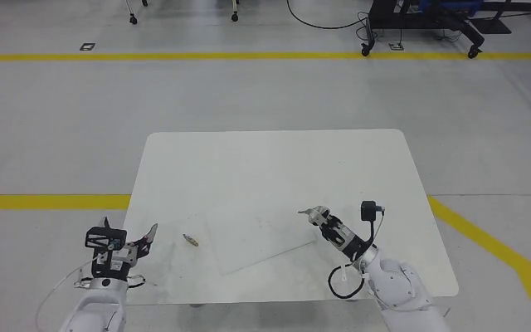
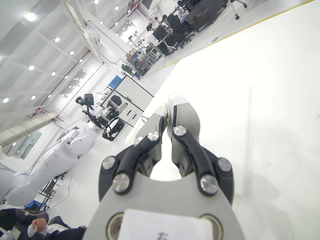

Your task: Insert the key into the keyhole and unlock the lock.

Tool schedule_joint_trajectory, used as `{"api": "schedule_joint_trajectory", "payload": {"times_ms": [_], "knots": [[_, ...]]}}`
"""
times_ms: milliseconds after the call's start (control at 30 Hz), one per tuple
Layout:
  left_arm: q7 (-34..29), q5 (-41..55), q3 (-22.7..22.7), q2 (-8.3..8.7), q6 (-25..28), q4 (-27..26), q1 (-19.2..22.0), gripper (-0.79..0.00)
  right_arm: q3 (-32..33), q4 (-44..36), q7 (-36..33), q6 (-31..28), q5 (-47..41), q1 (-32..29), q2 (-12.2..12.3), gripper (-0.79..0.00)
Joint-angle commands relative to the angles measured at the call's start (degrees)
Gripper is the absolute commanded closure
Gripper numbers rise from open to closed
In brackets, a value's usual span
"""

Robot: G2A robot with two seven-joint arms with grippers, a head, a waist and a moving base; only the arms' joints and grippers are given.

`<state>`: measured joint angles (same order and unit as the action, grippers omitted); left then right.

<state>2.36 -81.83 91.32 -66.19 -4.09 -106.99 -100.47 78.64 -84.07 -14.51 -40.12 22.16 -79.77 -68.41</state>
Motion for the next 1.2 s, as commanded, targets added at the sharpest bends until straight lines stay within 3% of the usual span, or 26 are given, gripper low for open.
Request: {"api": "schedule_joint_trajectory", "payload": {"times_ms": [0,67,167,267,367,500,800,867,967,1167], "knots": [[-6.87,19.83,0.58,0.06,13.10,-2.56,0.62,-0.785,-0.82,-0.07,0.34,1.30,0.53,-0.25,-0.14,0.000],[-15.14,31.35,0.44,0.16,19.18,-3.75,2.31,-0.785,-2.64,0.10,0.74,1.70,-1.04,-0.23,-0.48,0.000],[-29.89,48.39,-1.36,0.35,23.55,-3.60,6.73,-0.785,-5.21,1.51,1.17,0.47,-6.88,0.28,-1.07,0.000],[-43.71,62.85,-4.91,0.42,21.69,-1.25,13.04,-0.785,-7.48,3.32,0.47,-1.52,-13.73,1.14,-1.60,0.000],[-50.27,69.53,-8.54,0.25,19.06,1.13,18.76,-0.785,-8.78,5.13,-0.79,-3.45,-19.23,1.94,-1.90,0.000],[-53.99,71.68,-12.14,0.08,18.45,2.51,22.93,-0.785,-8.53,6.72,-2.97,-4.48,-23.56,2.53,-1.83,0.000],[-53.99,71.68,-12.14,0.08,18.45,2.51,22.93,-0.785,-8.53,6.72,-2.97,-4.48,-23.56,2.53,-1.83,0.000],[-51.45,69.72,-12.19,0.13,18.66,2.61,21.61,-0.785,-9.31,6.16,-3.86,-3.00,-24.58,2.31,-1.92,0.000],[-51.02,79.48,-12.82,-0.13,20.14,6.72,20.95,-0.785,-10.49,5.02,-6.08,-0.70,-26.11,2.95,-2.06,0.000],[-54.21,93.21,-15.32,-0.75,25.14,15.52,25.83,-0.785,-13.31,3.05,-7.56,2.71,-29.75,4.00,-2.69,0.000]]}}
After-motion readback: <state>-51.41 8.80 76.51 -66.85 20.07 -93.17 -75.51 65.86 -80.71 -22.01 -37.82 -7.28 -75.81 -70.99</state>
